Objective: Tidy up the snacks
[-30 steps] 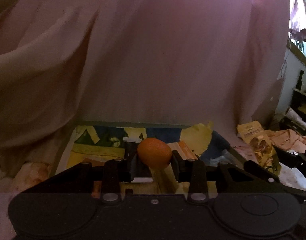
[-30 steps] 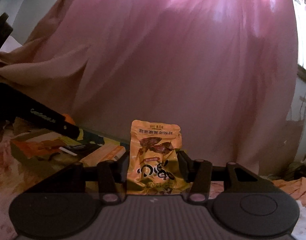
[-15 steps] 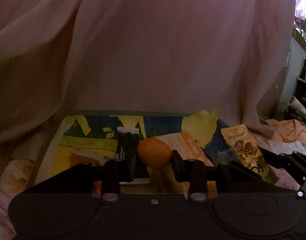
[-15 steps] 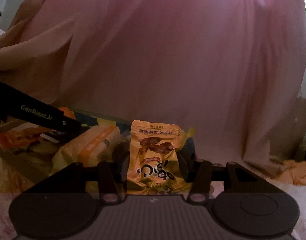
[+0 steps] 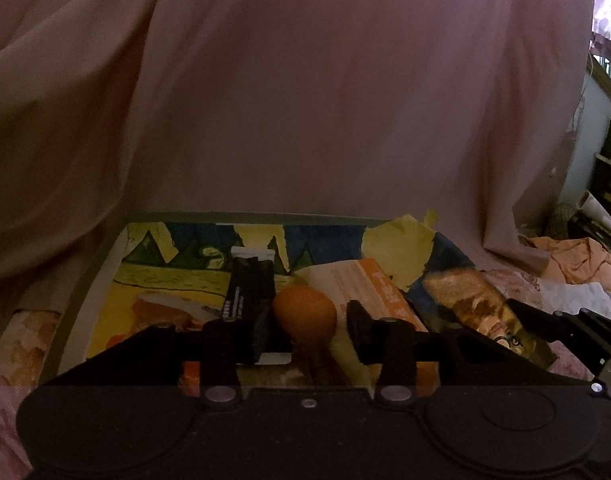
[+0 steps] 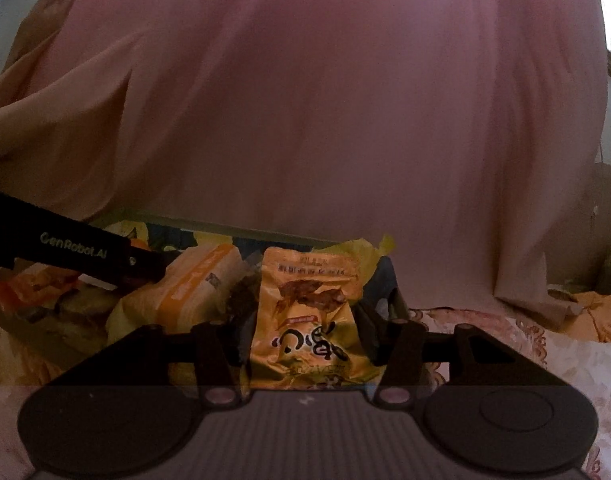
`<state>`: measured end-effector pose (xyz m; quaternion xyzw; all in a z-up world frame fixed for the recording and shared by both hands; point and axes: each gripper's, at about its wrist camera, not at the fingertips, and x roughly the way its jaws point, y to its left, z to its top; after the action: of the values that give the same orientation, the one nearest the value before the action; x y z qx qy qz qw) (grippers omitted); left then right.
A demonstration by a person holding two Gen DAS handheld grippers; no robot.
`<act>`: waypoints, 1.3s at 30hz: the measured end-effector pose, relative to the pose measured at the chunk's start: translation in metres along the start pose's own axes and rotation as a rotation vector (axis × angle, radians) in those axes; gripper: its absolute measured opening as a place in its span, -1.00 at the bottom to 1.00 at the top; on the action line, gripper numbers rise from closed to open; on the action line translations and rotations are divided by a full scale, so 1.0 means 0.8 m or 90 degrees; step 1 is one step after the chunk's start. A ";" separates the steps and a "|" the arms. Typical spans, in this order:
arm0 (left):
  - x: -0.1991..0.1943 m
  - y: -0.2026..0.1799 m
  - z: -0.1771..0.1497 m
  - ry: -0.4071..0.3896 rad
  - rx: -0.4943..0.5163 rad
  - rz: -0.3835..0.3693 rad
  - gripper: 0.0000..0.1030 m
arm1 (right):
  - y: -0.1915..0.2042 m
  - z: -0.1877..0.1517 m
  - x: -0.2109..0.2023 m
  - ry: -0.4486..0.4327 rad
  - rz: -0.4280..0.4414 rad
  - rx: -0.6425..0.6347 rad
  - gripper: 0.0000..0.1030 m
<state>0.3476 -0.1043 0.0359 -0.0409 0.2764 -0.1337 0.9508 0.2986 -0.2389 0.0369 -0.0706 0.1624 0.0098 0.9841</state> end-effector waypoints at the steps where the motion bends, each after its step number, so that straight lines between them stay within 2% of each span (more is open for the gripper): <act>1: 0.000 0.000 -0.001 0.000 -0.001 0.001 -0.03 | 0.000 -0.001 -0.001 0.001 0.001 0.002 0.15; 6: -0.001 0.000 -0.003 -0.003 -0.007 0.004 0.34 | 0.000 -0.001 -0.001 0.003 0.004 0.004 0.26; 15: -0.009 -0.002 -0.004 -0.022 -0.020 0.011 0.93 | -0.005 0.001 -0.009 -0.011 -0.005 0.014 0.71; 18: -0.014 0.000 -0.005 -0.032 -0.031 0.014 0.98 | -0.008 0.003 -0.016 -0.019 -0.010 0.021 0.85; 24: -0.025 0.006 -0.006 -0.045 -0.051 0.023 0.98 | -0.012 0.006 -0.025 -0.039 -0.016 0.032 0.99; 39: -0.063 0.018 -0.006 -0.087 -0.070 0.058 0.99 | -0.009 0.024 -0.061 -0.087 -0.012 0.045 1.00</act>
<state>0.3076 -0.0766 0.0558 -0.0897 0.2192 -0.0714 0.9689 0.2585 -0.2428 0.0715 -0.0362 0.0945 -0.0003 0.9949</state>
